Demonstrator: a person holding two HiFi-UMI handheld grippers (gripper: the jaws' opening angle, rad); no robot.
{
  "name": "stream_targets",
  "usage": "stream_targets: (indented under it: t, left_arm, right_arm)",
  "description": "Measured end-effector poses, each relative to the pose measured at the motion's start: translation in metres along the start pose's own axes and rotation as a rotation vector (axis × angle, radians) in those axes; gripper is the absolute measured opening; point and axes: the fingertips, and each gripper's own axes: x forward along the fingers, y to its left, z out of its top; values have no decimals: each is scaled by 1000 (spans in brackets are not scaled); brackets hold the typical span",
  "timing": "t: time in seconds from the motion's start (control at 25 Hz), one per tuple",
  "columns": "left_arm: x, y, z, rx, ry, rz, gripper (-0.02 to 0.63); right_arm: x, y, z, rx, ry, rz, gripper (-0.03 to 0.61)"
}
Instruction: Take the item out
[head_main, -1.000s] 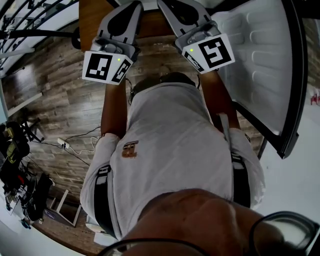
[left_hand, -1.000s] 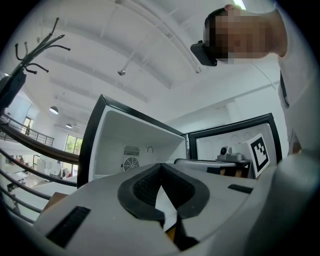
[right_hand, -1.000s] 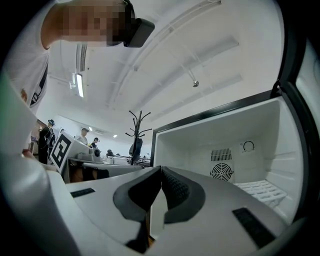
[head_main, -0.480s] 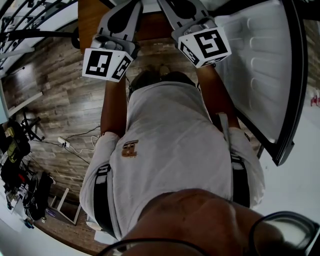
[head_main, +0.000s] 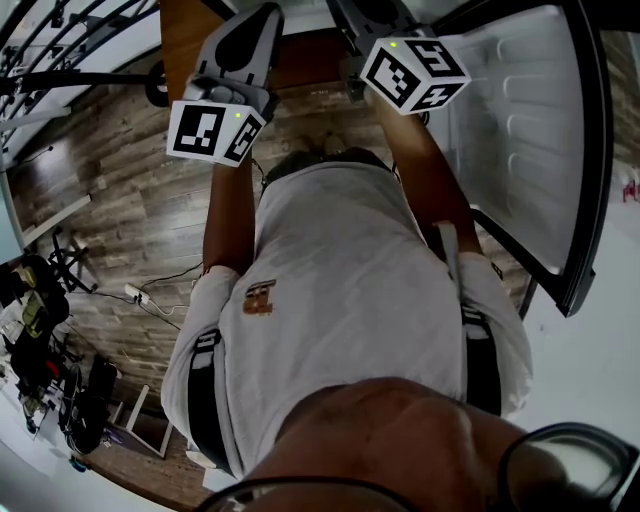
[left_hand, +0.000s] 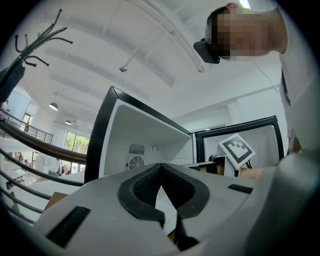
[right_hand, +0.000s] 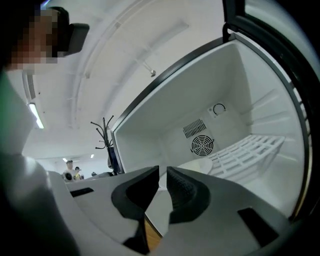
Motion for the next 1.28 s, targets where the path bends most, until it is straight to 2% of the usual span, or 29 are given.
stream_targets:
  t: [0.16, 0.24, 0.28, 0.48, 0.68, 0.8, 1.04, 1.28]
  left_arm:
    - [-17, 2, 1, -12, 0, -7, 18]
    - [-23, 8, 0, -19, 1, -7, 18]
    - [-24, 12, -2, -23, 2, -7, 18]
    - [-42, 16, -5, -39, -2, -3, 18]
    - [-42, 41, 10, -56, -4, 8, 18]
    - [-37, 51, 17, -61, -4, 8, 18]
    - [-52, 43, 3, -55, 2, 15, 18]
    - [-59, 41, -5, -53, 10, 22, 18]
  right_arm:
    - [-1, 2, -2, 134, -22, -27, 49]
    - [5, 2, -7, 209, -27, -31, 148]
    - [8, 0, -9, 243, -27, -41, 157]
    - [7, -10, -20, 460, -61, -108, 164]
    - [38, -16, -20, 737, -81, -118, 179]
    - [55, -19, -19, 858, -90, -112, 183]
    - [50, -28, -40, 1014, -122, -111, 182]
    - [49, -35, -51, 1097, -139, -129, 181]
